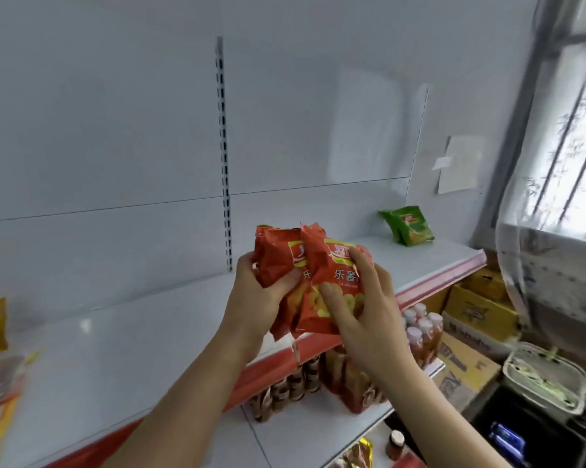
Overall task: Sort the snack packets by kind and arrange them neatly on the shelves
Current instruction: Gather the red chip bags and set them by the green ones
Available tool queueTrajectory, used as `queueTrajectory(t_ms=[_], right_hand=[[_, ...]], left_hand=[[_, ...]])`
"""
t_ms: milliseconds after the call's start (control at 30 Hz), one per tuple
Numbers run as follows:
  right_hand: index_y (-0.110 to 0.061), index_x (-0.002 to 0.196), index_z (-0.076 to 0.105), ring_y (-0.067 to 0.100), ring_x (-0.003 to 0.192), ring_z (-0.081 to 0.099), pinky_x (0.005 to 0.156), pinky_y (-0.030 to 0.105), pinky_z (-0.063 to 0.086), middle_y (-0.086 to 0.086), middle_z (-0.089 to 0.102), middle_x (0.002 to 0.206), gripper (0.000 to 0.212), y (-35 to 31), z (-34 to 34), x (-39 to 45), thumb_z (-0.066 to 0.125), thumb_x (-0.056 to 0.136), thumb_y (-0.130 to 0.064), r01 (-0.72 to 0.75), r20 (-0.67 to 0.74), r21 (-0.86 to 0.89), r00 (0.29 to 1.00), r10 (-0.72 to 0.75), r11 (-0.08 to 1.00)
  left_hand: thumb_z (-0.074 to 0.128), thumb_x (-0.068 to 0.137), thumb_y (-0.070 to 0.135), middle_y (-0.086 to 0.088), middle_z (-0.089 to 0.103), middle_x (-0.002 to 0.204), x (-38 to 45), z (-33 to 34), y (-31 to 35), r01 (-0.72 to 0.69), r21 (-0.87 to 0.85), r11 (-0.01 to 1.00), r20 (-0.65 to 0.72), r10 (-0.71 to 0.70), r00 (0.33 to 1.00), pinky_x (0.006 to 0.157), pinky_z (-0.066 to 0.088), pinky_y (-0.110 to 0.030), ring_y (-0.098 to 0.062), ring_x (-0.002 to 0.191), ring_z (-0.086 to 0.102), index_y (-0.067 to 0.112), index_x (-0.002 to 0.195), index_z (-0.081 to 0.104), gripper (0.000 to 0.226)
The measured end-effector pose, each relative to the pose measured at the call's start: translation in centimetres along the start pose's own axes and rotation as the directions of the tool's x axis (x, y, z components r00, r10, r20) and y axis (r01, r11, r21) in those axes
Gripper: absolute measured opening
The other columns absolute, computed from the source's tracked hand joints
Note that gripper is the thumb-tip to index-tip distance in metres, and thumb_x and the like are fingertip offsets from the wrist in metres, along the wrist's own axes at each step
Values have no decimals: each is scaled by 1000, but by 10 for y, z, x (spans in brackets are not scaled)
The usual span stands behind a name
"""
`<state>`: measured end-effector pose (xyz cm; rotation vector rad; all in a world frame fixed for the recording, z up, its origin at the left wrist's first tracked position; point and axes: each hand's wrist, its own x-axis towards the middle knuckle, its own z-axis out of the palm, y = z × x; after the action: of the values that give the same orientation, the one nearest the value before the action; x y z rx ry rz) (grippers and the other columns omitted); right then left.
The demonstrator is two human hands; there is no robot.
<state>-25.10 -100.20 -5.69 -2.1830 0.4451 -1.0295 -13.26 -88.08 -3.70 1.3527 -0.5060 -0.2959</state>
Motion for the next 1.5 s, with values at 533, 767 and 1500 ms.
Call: queueTrajectory(t_ms=[533, 767, 1500], right_hand=[[-46, 153, 15, 9, 120, 42, 85, 13, 45, -15, 18, 154, 63, 206, -67, 206, 49, 100, -46, 57, 123, -127, 992, -42, 990], [-44, 153, 18, 12, 126, 39, 95, 25, 49, -14, 17, 153, 73, 301, -84, 290, 61, 95, -43, 174, 253, -63, 955, -153, 983], [-39, 157, 10, 34, 150, 17, 114, 49, 32, 9, -1, 166, 86, 360, -52, 341, 29, 84, -78, 342, 396, -292, 893, -213, 893]], left_hand=[[81, 74, 49, 4, 67, 132, 211, 196, -71, 58, 133, 989, 85, -70, 994, 103, 55, -51, -23, 118, 67, 22, 143, 51, 80], [77, 93, 27, 1, 59, 128, 280, 270, -110, 87, 221, 971, -105, -65, 992, 100, 55, -40, -24, 118, 61, 26, 149, 40, 67], [61, 90, 66, 4, 70, 128, 335, 274, -142, 317, 342, 885, -317, -209, 925, 104, 52, -43, -18, 115, 67, 28, 135, 61, 59]])
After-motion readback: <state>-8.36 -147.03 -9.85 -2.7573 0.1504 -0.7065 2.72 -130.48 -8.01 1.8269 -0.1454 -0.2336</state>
